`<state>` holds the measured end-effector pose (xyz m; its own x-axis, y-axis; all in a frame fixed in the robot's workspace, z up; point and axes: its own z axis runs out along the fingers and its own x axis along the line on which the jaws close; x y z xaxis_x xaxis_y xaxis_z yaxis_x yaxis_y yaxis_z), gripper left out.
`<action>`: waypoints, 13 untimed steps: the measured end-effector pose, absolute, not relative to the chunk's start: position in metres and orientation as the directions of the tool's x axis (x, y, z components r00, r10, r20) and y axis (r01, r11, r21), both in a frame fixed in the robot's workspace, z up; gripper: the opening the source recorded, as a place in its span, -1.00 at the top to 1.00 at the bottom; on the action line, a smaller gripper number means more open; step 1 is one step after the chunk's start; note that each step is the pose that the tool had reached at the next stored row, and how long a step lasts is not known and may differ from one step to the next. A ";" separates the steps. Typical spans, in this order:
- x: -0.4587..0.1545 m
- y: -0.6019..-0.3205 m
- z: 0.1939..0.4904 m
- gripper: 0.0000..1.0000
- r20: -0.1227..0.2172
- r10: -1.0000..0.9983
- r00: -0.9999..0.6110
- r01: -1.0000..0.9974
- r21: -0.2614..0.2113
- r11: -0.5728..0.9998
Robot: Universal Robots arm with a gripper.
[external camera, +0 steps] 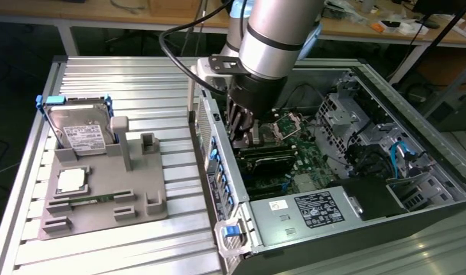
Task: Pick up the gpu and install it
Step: 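Press down on the gpu until it lock into place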
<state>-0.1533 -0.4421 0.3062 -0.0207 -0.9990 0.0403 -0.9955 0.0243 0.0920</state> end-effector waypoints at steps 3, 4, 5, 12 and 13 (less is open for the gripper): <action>-0.153 -0.442 0.310 0.79 0.041 -0.999 -0.021 -0.995 0.092 0.024; -0.153 -0.442 0.310 0.79 0.041 -0.999 -0.021 -0.996 0.090 0.024; -0.153 -0.442 0.310 0.79 0.041 -0.999 -0.021 -0.996 0.083 0.024; -0.135 -0.443 0.310 0.79 0.040 -0.999 -0.022 -0.998 0.061 0.024; -0.135 -0.443 0.310 0.79 0.040 -0.999 -0.022 -0.998 0.061 0.024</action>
